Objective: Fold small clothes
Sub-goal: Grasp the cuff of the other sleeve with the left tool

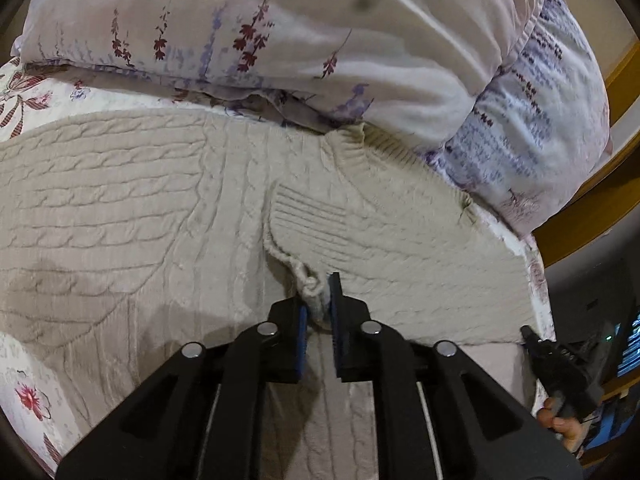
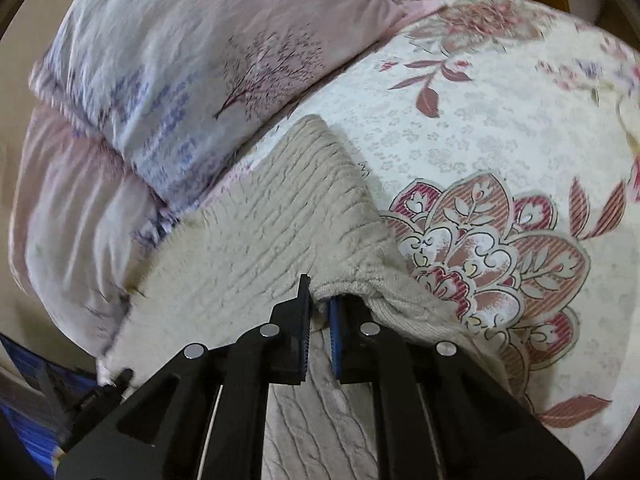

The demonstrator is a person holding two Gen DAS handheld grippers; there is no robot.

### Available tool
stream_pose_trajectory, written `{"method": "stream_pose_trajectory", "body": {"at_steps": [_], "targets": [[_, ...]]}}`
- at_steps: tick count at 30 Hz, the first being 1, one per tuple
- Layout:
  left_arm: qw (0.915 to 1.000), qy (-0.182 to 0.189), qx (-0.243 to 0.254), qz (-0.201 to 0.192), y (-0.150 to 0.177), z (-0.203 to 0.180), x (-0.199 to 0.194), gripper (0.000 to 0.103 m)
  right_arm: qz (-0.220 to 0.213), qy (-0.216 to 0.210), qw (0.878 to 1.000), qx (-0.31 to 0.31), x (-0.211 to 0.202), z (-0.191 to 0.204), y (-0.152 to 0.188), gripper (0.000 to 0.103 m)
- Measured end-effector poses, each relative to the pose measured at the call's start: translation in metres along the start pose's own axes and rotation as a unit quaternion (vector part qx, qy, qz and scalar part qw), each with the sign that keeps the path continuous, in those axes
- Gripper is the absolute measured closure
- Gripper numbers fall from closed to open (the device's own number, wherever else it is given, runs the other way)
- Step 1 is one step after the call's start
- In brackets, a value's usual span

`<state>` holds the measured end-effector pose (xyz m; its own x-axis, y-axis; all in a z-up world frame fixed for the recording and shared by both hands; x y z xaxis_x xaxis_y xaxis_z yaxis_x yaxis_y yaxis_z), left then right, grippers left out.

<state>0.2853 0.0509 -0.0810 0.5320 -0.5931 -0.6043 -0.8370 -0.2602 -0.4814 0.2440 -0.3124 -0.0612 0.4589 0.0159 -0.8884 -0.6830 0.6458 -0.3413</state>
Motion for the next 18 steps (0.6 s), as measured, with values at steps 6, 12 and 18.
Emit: {"method": "stream_pose_trajectory", "body": {"at_steps": [6, 12, 18], "targets": [[0.9988, 0.030, 0.004, -0.038, -0.001, 0.000, -0.044, 0.051, -0.039, 0.002, 0.996, -0.080, -0.042, 0.028, 0.008, 0.066], [0.9948, 0.027, -0.028, -0.094, 0.009, 0.031, -0.114, 0.046, -0.029, -0.036, 0.979, -0.198, -0.042, 0.104, 0.029, 0.066], [0.9815, -0.016, -0.108, -0.157, 0.022, 0.094, -0.186, 0.046, -0.008, -0.012, 0.962, -0.271, -0.013, 0.149, 0.049, 0.064]]}}
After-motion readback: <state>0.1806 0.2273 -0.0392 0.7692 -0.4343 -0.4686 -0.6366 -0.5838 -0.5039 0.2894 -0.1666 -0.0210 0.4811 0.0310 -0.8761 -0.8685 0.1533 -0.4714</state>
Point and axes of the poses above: each gripper's, at about its wrist camera, not at the fingertips, and x roughly the way its jaws point, z to its left, y to its underside, the point moved 10 cm from there along x, roughly the way its jaws point, and after that the axes turned 15 degrees about y, right-handed, at the moved point
